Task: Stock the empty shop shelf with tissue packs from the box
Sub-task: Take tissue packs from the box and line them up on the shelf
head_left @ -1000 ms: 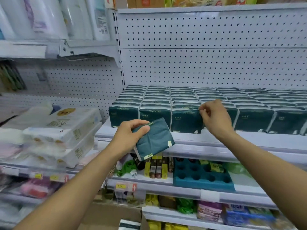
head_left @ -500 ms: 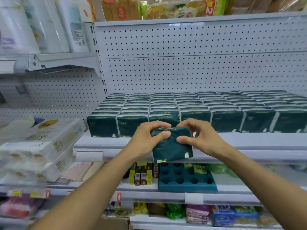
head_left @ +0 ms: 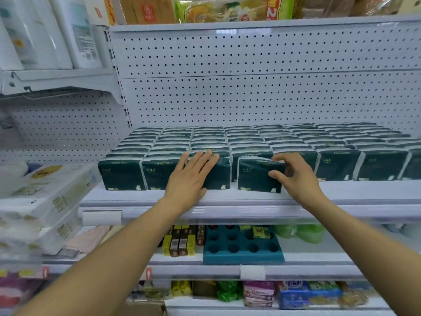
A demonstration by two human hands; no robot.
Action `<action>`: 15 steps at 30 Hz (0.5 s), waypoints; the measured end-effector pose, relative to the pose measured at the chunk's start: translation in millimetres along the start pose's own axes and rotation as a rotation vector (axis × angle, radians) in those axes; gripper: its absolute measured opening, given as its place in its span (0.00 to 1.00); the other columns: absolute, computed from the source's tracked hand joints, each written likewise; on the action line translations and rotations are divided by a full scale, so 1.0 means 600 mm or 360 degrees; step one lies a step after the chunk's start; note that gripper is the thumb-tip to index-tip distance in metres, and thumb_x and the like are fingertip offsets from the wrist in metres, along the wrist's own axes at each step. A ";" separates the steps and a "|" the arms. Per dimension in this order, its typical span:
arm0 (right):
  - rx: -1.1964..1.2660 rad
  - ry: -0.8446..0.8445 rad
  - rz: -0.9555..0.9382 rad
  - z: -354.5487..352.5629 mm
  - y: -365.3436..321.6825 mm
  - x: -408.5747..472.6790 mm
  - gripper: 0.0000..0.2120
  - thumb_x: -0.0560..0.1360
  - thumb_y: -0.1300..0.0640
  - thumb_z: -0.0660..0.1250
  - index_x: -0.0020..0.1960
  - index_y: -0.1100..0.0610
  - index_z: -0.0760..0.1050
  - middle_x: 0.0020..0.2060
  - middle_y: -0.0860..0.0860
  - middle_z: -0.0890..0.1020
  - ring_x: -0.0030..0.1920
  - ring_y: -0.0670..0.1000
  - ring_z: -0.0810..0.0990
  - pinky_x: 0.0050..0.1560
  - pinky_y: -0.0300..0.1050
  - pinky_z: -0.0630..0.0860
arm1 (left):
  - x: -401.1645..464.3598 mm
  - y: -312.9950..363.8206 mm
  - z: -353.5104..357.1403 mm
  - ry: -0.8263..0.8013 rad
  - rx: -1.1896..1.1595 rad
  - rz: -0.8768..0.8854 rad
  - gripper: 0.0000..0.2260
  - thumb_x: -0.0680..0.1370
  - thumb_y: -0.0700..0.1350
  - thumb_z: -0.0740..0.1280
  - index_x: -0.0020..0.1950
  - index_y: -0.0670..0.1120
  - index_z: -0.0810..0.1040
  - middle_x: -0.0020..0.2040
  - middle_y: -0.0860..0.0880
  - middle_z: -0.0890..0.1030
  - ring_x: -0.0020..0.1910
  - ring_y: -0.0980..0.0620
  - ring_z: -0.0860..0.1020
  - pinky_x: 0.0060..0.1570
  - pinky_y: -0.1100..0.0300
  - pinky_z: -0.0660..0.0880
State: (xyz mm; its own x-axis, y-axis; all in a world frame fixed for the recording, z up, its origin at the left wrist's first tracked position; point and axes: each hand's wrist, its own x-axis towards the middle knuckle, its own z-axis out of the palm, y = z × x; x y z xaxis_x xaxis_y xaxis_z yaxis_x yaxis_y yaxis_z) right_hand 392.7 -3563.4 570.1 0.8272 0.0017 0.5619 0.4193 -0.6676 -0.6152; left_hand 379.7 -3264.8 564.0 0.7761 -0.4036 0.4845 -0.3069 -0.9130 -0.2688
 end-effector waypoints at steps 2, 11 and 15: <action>-0.0149 0.0056 -0.0060 0.013 -0.003 -0.003 0.16 0.74 0.52 0.72 0.60 0.45 0.74 0.46 0.39 0.69 0.39 0.42 0.74 0.39 0.44 0.73 | 0.003 0.000 0.003 0.0003 0.0075 -0.0019 0.41 0.78 0.53 0.67 0.81 0.51 0.42 0.81 0.50 0.50 0.79 0.49 0.51 0.77 0.45 0.44; -0.0429 0.0093 -0.0253 0.046 -0.015 0.009 0.18 0.73 0.54 0.74 0.61 0.53 0.75 0.61 0.52 0.68 0.34 0.51 0.72 0.34 0.44 0.71 | 0.008 0.004 0.013 0.0034 0.0119 -0.0056 0.40 0.76 0.49 0.70 0.81 0.50 0.48 0.80 0.49 0.57 0.78 0.48 0.56 0.77 0.44 0.49; -0.0646 0.0038 -0.0176 0.042 -0.022 0.007 0.20 0.74 0.48 0.71 0.64 0.50 0.73 0.61 0.51 0.68 0.40 0.51 0.75 0.36 0.44 0.71 | 0.010 0.005 0.012 0.0015 0.0075 -0.0079 0.40 0.76 0.49 0.70 0.81 0.51 0.48 0.80 0.50 0.57 0.79 0.48 0.55 0.76 0.43 0.47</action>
State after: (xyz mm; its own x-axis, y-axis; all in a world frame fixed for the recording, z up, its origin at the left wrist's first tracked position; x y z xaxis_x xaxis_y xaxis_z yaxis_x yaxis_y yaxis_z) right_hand 400.3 -3535.9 566.8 0.7745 0.0760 0.6280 0.3200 -0.9035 -0.2852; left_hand 387.7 -3269.3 560.0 0.7845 -0.3584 0.5061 -0.2415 -0.9282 -0.2830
